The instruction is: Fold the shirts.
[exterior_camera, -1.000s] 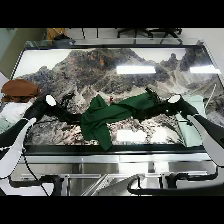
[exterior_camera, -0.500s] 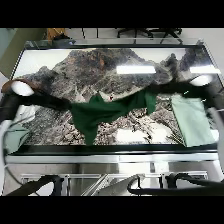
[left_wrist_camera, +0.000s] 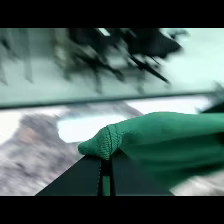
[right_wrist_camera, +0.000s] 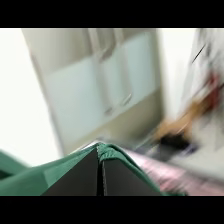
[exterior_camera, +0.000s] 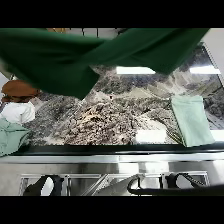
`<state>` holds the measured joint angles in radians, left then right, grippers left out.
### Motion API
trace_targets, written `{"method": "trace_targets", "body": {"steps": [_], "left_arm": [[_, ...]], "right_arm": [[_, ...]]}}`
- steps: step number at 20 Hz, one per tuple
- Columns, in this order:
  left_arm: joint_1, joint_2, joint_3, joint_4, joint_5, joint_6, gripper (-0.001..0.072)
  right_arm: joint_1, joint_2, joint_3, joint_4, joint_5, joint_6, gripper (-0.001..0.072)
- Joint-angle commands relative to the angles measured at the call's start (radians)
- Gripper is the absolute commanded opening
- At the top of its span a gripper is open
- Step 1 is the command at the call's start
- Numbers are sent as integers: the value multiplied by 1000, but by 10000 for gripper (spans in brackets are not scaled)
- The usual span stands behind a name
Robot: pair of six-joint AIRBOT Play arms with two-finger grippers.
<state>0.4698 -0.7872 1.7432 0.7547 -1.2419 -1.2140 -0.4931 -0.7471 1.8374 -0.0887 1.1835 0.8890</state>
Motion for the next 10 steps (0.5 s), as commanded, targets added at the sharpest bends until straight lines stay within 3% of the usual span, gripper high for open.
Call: {"method": "trace_targets", "body": {"steps": [1,6,10], "left_arm": [[159,77,61,75,4,-44,12],[1,9,-47,149,6,-43,13],[-175,-178,-185,143,8,-43,13]], "right_arm": [[-82,64,53,-72,-37,28,18],[-85,30,43,-65,-1,24,18],[-27,-103,-137,-26,56,-7,18]]}}
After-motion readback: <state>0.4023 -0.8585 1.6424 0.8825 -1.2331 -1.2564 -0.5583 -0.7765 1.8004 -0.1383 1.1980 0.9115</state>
